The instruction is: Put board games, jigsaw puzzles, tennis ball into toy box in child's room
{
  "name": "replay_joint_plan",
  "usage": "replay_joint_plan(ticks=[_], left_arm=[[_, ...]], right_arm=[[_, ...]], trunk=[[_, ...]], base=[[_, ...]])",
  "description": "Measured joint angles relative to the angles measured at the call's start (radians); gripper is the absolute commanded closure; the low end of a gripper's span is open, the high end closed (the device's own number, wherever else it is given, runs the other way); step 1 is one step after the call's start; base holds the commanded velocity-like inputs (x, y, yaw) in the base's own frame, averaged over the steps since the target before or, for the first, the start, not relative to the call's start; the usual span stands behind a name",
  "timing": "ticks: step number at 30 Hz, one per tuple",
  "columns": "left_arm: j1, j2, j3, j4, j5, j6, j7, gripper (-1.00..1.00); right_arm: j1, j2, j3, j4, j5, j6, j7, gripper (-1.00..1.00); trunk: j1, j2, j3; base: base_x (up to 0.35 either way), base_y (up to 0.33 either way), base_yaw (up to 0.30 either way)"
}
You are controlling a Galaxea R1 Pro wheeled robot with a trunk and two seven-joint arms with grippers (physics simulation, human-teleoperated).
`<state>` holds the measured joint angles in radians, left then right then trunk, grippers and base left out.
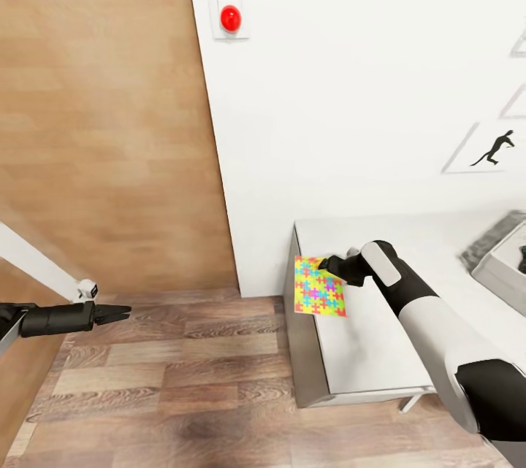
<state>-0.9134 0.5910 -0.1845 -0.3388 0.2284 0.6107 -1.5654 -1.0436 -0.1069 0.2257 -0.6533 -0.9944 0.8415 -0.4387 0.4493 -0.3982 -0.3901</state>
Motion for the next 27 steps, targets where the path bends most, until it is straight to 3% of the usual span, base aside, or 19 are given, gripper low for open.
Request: replay_joint_plan(ticks=[16, 21, 24, 27], left_arm=[[0.0, 0.0, 0.0, 0.0, 0.0, 0.0, 0.0, -1.0], [0.0, 0.0, 0.0, 0.0, 0.001, 0.0, 0.001, -1.0], [0.0, 0.0, 0.0, 0.0, 0.0, 0.0, 0.0, -1.0], [0.0, -0.001, 0.0, 0.0, 0.001, 0.0, 0.0, -1.0]], right_arm=[[-0.002, -0.009, -0.001, -0.026, -0.001, -0.001, 0.002, -1.0], [0.008, -0.017, -0.003, -0.16, -0.003, 0.009, 0.004, -1.0], [0.018, -0.02, -0.006, -0.342, -0.012, 0.056, 0.005, -1.0], [0.027, -0.02, -0.012, -0.463, -0.013, 0.106, 0.006, -1.0]], trunk=[[0.0, 0.0, 0.024], [0.0, 0.0, 0.031], [0.0, 0.0, 0.035], [0.0, 0.0, 0.04]], base=[[0.0, 0.0, -0.114], [0.0, 0.0, -0.114], [0.0, 0.0, -0.116], [0.0, 0.0, -0.117]])
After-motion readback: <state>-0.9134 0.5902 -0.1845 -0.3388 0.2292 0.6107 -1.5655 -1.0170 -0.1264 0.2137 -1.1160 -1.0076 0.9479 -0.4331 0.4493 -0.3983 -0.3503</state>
